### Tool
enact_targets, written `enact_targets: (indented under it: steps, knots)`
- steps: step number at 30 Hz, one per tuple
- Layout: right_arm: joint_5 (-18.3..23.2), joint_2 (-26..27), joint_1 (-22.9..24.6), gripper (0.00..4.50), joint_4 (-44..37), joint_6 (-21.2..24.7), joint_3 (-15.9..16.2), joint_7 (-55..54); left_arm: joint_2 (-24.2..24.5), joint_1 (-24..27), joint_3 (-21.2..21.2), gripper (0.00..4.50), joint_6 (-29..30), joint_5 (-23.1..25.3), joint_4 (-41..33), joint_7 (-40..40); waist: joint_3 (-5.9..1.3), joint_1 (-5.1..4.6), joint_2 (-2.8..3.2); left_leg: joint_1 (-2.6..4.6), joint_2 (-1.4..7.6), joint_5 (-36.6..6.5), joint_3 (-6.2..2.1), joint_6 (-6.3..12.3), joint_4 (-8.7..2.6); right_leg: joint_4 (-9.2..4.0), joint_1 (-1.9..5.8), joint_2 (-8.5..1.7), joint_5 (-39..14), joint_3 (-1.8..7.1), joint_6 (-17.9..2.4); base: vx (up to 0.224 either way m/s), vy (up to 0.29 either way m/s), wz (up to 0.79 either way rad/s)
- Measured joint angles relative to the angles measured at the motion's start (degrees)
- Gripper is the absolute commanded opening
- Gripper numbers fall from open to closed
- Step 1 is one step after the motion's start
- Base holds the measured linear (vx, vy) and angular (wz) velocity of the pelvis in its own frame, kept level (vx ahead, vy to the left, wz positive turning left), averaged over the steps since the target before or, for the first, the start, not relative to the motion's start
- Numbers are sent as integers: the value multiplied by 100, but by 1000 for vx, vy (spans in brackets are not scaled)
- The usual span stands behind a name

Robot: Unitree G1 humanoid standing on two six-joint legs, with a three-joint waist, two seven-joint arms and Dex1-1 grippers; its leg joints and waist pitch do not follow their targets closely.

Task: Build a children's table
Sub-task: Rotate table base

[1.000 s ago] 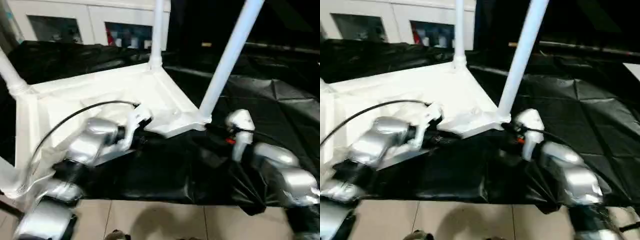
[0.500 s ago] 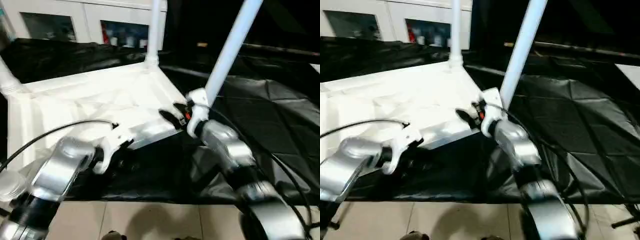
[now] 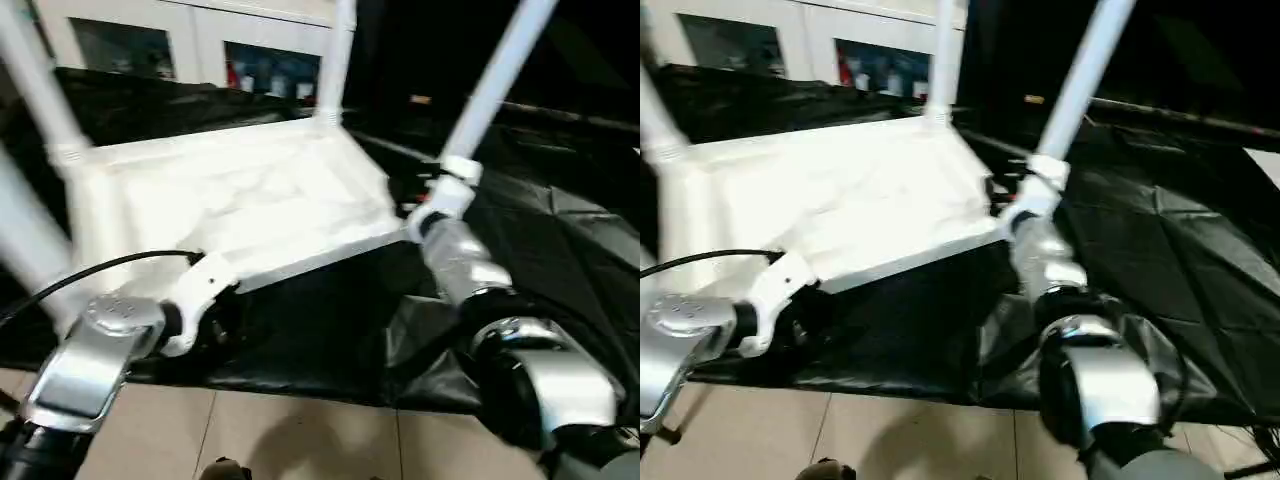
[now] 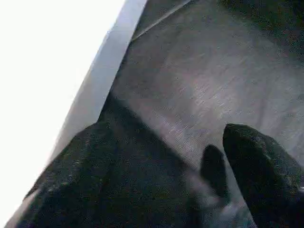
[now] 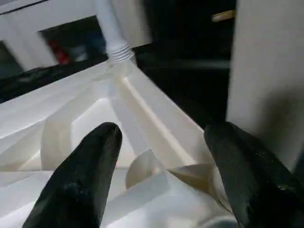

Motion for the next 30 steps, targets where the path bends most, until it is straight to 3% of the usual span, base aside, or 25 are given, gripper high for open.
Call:
enact_targets:
  steps: [8, 13, 17, 21, 25, 27, 30]
  knots:
    - [4, -533, -26, 327, 306, -200, -234, -195, 36, 35, 47, 445, -405, -100, -65, 66, -1, 46, -1, -40, 0, 20, -4, 21, 17, 3, -9, -1, -4, -1, 9, 0, 0, 0]
    - [-16, -1087, -13, 327, 462, -368, -465, -291, 265, 455, 324, 445, -566, -539, -526, -296, -1, 69, -1, -58, 1, 28, -3, 35, 39, 2, -16, -2, -6, -1, 13, 0, 0, 0]
    - [-24, -1284, -10, 327, 461, -478, -515, -274, 469, 715, 570, 445, -557, -857, -681, -593, -10, -55, -14, -50, 3, 28, -7, 34, 41, 20, -17, 0, -7, -1, 15, 0, 0, 0]
    - [-65, -1431, 125, 327, 476, -480, -514, -31, 916, 1312, 1193, 445, -374, -1361, -889, -1046, -10, -224, -14, -47, 4, 27, -15, 31, 43, 55, -37, 4, -16, 0, 30, 0, 0, 0]
    - [-415, -1343, 195, 327, 464, -462, -100, 709, 1456, 1787, 1972, 445, -391, -1542, -783, -1445, -11, -347, -15, -48, 6, 32, -56, 21, 42, 73, -54, 25, -28, -2, 49, 0, 0, 0]
    - [-635, -1184, 336, 327, 360, -466, 220, 1114, 1596, 1921, 2307, 445, -431, -1602, -681, -1621, -11, -355, -15, -48, 6, 34, -66, 18, 42, 74, -57, 30, -26, -2, 45, 0, 0, 0]
    - [-724, -971, 618, 327, 155, -468, 429, 1422, 1594, 2025, 2649, 445, -659, -1744, -429, -1711, -9, -329, -13, -53, 4, 34, -66, 18, 46, 74, -56, 29, -21, 0, 39, 0, 0, 0]
